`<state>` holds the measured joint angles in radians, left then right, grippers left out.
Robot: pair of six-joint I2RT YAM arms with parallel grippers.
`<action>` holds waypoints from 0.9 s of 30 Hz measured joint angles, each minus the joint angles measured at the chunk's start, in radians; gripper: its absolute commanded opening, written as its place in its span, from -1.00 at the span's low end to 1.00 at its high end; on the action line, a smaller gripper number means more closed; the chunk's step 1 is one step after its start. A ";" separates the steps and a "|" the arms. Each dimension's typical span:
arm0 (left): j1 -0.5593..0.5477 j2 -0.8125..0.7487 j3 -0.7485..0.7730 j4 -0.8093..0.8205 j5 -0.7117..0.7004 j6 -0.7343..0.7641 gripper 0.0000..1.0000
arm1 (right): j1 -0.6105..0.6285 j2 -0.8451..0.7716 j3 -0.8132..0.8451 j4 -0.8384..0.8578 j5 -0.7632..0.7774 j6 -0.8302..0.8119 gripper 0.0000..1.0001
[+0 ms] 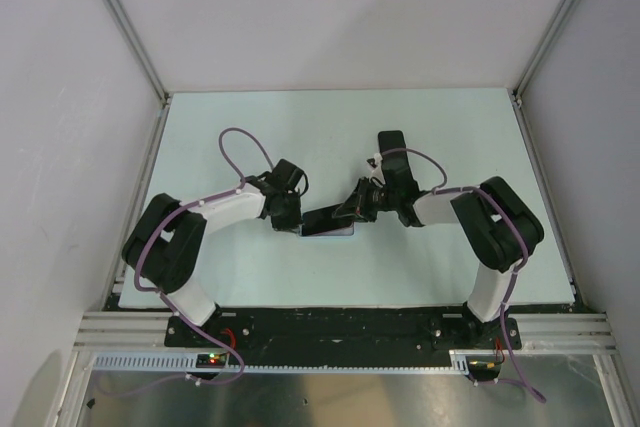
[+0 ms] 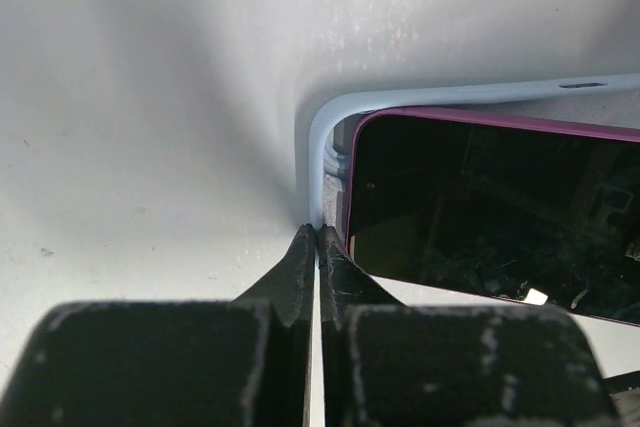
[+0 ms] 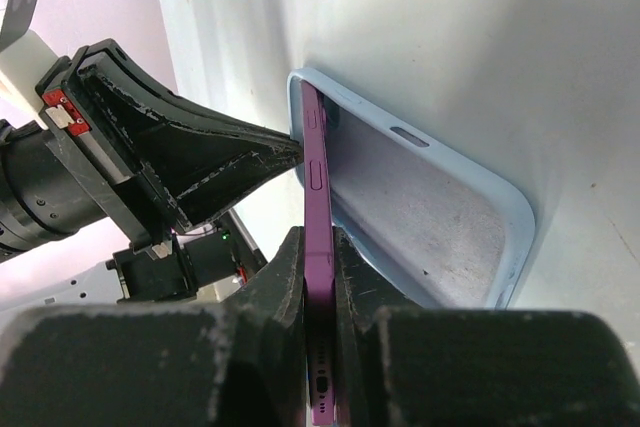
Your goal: Put the phone into the phone case
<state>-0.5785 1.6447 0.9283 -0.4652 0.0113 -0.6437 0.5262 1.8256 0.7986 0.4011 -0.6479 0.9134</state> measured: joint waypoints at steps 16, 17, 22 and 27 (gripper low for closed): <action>-0.004 0.003 0.003 -0.002 -0.004 0.020 -0.64 | 0.005 0.036 0.057 -0.056 -0.013 -0.002 -1.00; -0.004 0.003 0.003 -0.003 -0.008 0.023 -0.59 | 0.005 0.036 0.058 -0.057 -0.013 -0.004 -1.00; -0.005 0.003 0.004 -0.011 -0.021 0.037 -0.42 | 0.005 0.037 0.060 -0.060 -0.013 -0.012 -1.00; -0.005 0.003 0.011 -0.025 -0.037 0.051 -0.22 | 0.005 0.037 0.061 -0.063 -0.012 -0.019 -1.00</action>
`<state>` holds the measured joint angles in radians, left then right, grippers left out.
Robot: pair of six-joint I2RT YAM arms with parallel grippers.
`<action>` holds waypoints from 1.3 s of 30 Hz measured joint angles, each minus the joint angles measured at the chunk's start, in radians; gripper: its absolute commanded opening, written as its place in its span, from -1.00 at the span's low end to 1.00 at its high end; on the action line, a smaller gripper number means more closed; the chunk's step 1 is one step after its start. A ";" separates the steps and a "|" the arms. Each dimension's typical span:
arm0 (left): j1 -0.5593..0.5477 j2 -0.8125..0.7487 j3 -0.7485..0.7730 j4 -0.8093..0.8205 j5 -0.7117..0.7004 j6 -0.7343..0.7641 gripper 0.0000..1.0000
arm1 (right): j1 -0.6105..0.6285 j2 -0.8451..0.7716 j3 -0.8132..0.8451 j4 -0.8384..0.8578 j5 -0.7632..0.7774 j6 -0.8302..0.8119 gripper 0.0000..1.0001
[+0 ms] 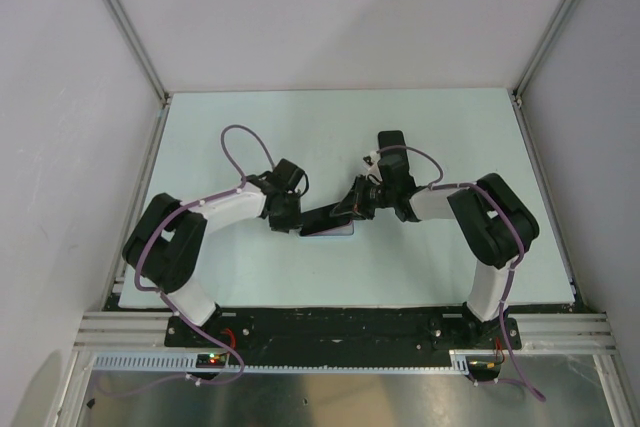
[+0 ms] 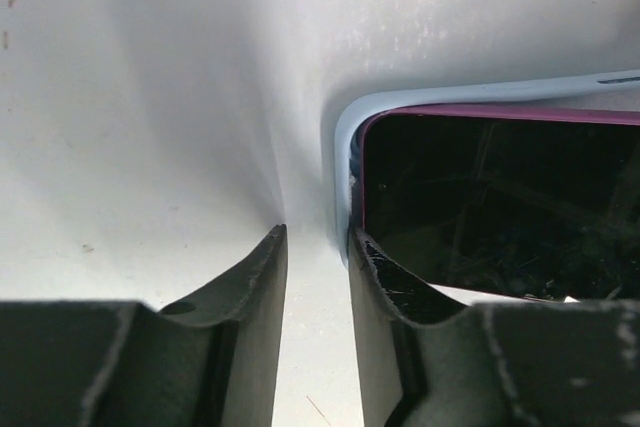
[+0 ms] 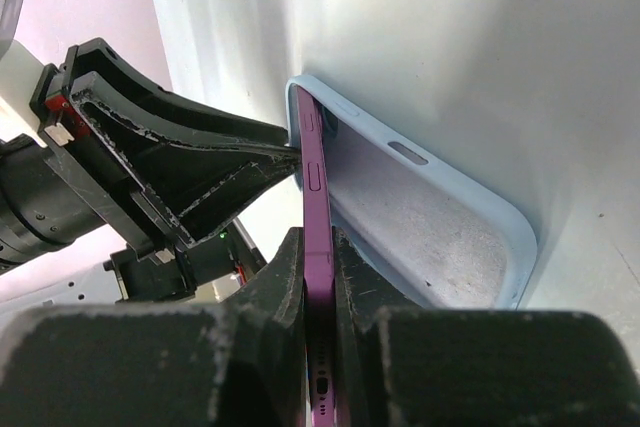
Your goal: Put the phone into the phone case
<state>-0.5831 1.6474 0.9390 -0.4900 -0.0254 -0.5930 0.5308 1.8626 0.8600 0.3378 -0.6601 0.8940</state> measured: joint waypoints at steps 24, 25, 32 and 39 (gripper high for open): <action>0.043 -0.074 0.016 0.092 -0.024 -0.005 -0.99 | 0.010 0.002 0.018 -0.024 0.011 -0.017 -1.00; 0.043 -0.072 0.011 0.091 -0.026 -0.008 -1.00 | 0.010 0.002 0.018 -0.024 0.013 -0.018 -1.00; 0.042 -0.057 0.005 0.090 -0.033 -0.021 -1.00 | 0.016 0.002 0.020 -0.024 0.020 -0.017 -1.00; 0.025 -0.012 0.005 0.092 -0.032 -0.037 -1.00 | 0.023 0.002 0.025 -0.025 0.029 -0.017 -1.00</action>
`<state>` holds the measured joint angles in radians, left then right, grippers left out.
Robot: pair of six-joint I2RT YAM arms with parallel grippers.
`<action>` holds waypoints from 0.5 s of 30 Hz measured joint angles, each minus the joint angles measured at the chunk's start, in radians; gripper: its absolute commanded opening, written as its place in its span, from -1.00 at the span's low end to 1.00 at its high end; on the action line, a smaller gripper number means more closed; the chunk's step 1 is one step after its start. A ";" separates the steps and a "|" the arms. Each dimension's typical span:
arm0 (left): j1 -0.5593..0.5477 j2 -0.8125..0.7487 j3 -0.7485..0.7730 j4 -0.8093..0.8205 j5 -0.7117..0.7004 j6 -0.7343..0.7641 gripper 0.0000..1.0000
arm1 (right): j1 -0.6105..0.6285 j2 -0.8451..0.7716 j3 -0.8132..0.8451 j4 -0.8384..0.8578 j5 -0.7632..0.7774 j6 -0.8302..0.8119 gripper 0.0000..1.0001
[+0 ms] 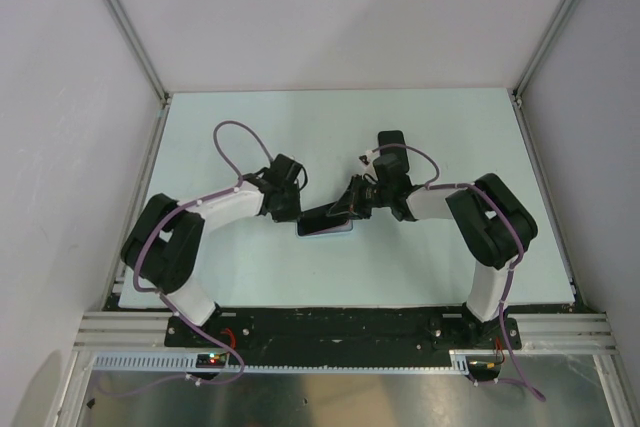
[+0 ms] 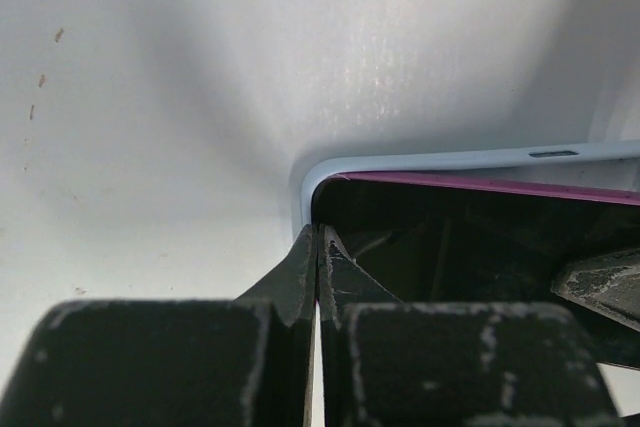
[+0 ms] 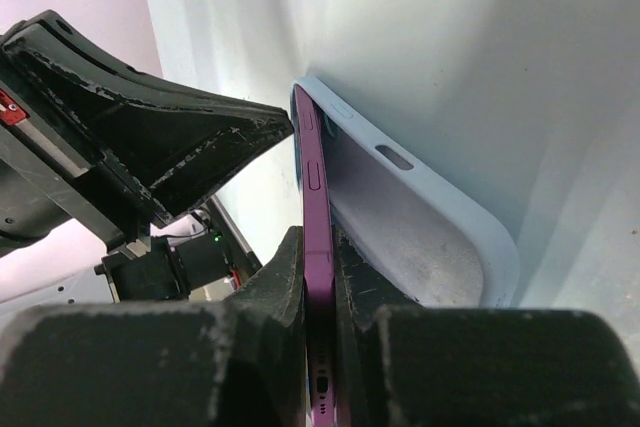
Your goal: Put the phone into the phone case
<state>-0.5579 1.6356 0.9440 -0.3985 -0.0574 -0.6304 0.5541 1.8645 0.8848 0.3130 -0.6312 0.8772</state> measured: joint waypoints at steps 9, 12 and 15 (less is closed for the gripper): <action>-0.011 0.005 0.000 0.001 0.000 0.000 -1.00 | 0.005 -0.002 0.005 -0.014 0.015 -0.006 -1.00; -0.013 0.005 0.000 0.001 0.000 0.000 -1.00 | 0.012 -0.014 0.007 -0.031 0.032 -0.018 -0.99; -0.014 0.005 0.000 0.000 -0.001 0.000 -1.00 | 0.023 -0.033 0.008 -0.053 0.061 -0.027 -0.89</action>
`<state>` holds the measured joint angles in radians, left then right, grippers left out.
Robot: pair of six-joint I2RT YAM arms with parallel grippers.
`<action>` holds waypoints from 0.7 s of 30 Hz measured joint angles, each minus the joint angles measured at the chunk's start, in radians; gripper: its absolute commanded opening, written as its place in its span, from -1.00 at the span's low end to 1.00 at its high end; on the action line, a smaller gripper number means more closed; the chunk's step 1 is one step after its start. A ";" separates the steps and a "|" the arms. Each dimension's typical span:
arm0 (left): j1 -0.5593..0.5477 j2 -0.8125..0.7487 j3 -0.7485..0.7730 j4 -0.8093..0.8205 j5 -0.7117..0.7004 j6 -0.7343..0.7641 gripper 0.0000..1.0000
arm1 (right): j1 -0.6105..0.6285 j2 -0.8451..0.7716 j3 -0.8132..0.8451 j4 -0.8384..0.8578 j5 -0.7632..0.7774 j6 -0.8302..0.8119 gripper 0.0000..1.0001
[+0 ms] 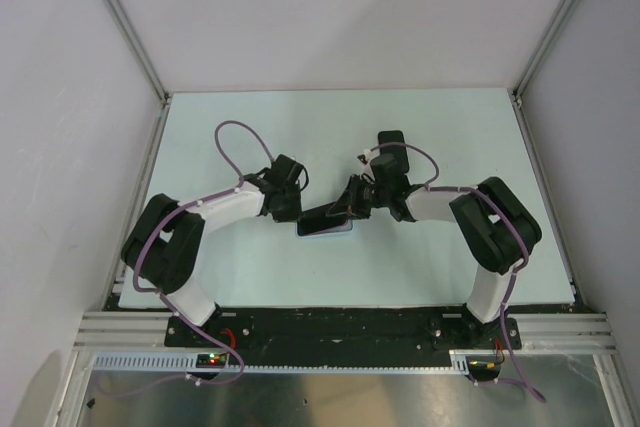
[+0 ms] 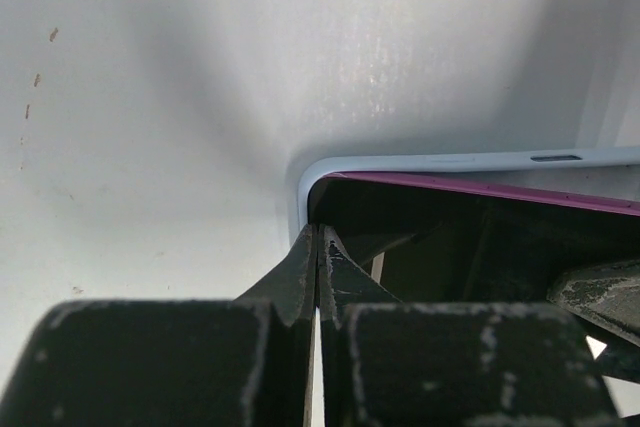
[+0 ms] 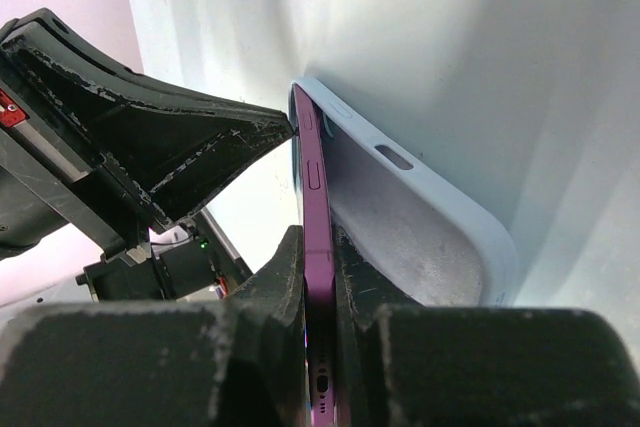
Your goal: Put the phone into the phone case
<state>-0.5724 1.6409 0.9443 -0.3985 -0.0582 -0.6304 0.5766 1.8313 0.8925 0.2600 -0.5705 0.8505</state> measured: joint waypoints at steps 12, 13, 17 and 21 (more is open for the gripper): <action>-0.002 0.011 0.012 -0.005 0.001 0.001 -1.00 | 0.005 -0.021 0.005 -0.068 0.071 -0.043 -0.52; -0.002 0.011 0.013 -0.005 0.001 0.001 -1.00 | 0.003 -0.022 0.005 -0.073 0.074 -0.045 -0.49; -0.005 0.014 0.015 -0.005 0.003 0.001 -1.00 | 0.000 -0.029 0.005 -0.098 0.092 -0.066 -0.37; -0.007 0.019 0.015 0.005 0.011 0.000 -1.00 | -0.007 -0.039 0.005 -0.136 0.114 -0.090 -0.27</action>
<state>-0.5797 1.6600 0.9596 -0.3931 -0.0467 -0.6300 0.5697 1.7927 0.8970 0.1238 -0.4568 0.7609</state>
